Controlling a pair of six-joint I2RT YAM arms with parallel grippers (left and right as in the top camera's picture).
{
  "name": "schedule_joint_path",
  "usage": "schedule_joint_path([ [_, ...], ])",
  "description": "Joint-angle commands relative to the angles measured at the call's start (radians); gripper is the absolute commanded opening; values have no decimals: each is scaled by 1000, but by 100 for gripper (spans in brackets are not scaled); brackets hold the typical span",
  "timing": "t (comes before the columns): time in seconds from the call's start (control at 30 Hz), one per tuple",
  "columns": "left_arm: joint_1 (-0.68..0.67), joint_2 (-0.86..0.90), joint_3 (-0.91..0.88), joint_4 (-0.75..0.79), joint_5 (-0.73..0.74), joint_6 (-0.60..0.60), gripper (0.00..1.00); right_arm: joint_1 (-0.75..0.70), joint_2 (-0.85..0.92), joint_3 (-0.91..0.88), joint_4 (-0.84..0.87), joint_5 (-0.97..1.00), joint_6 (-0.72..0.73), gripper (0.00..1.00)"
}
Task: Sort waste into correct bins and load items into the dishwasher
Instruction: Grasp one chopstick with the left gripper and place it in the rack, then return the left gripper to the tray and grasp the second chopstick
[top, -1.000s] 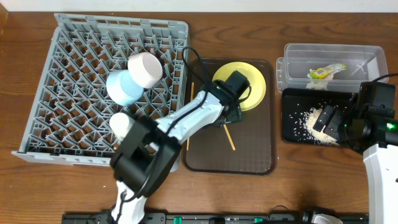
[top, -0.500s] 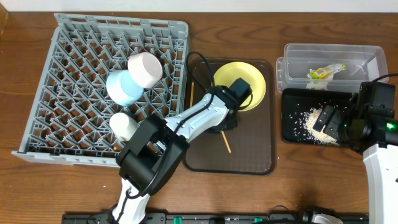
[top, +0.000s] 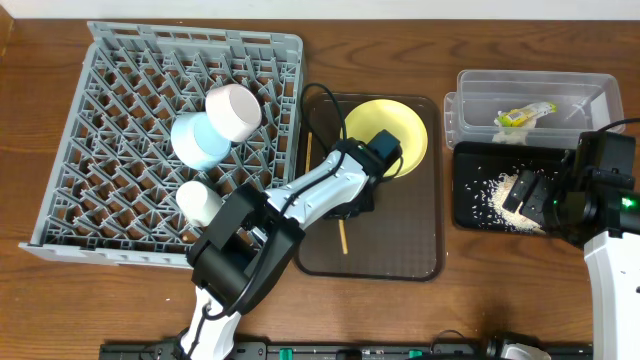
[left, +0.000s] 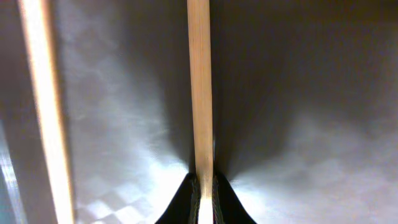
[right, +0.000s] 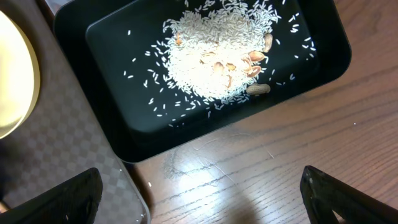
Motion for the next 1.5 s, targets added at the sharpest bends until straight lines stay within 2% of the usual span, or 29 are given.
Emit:
schedule_joint_path([
  [0.0, 26, -50, -13, -24, -93, 37, 6, -7, -10, 9, -3, -8, -18, 99],
  [0.17, 61, -200, -12, -34, -114, 130, 6, -7, -10, 9, -3, -7, -19, 99],
  [0.37, 115, -435, -12, -48, -111, 495, 6, -7, -10, 9, 3, -7, -30, 99],
  [0.5, 177, -522, -12, -76, -110, 603, 6, -6, -10, 9, 3, -8, -29, 99],
  [0.67, 270, -523, -13, -92, -32, 653, 6, -7, -10, 9, 0, -16, -29, 99],
  [0.87, 351, -459, -23, -94, -27, 652, 6, -7, -10, 9, 0, -19, -30, 99],
  [1.27, 391, -288, -23, -82, 60, 653, 7, -7, -10, 9, 0, -26, -30, 99],
  [1.3, 391, -285, -23, -79, 60, 653, 12, -6, -10, 9, 0, -26, -29, 99],
  [1.33, 391, -284, -23, -75, 60, 653, 28, -6, -10, 9, 0, -27, -30, 99],
  [1.4, 391, -289, -23, -68, 59, 653, 45, -7, -10, 9, 0, -27, -30, 99],
  [1.47, 394, -298, -16, -68, 50, 654, 50, -6, -10, 9, 0, -27, -30, 99],
])
